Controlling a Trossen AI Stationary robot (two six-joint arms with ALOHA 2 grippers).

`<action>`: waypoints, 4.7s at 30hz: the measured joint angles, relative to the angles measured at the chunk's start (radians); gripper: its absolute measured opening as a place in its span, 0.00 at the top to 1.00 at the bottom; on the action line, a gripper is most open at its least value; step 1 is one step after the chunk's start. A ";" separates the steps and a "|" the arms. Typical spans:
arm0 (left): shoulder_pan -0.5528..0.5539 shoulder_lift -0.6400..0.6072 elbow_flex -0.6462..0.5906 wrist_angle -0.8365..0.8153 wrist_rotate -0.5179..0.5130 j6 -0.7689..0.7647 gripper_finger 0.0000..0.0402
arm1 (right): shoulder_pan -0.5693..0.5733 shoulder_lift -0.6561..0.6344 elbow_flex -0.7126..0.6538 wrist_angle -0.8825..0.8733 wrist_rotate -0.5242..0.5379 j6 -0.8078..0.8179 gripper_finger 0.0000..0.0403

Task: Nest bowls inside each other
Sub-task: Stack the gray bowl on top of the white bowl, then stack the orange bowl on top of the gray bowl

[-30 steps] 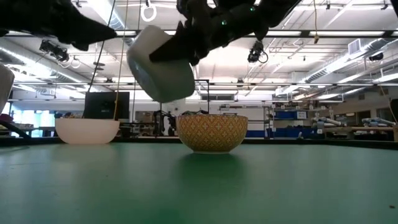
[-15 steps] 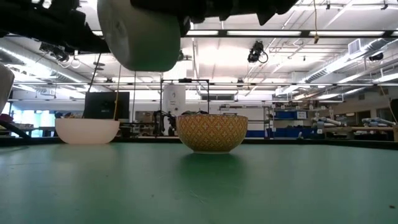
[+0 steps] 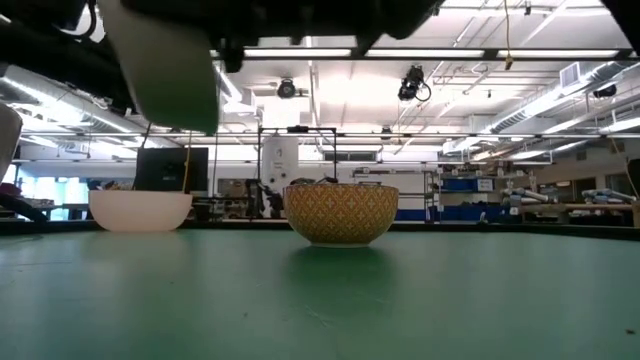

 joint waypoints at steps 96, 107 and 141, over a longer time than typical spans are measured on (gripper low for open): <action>0.081 0.007 0.001 -0.316 0.166 -0.154 0.74 | 0.108 0.358 0.661 -0.470 0.398 -0.084 0.55; 0.285 0.077 0.001 -0.392 0.182 -0.308 0.74 | 0.044 0.217 0.661 -0.841 0.658 0.065 0.56; 0.519 0.578 0.168 -0.392 0.159 -0.118 0.78 | -0.311 0.191 0.517 -0.887 0.470 0.510 0.56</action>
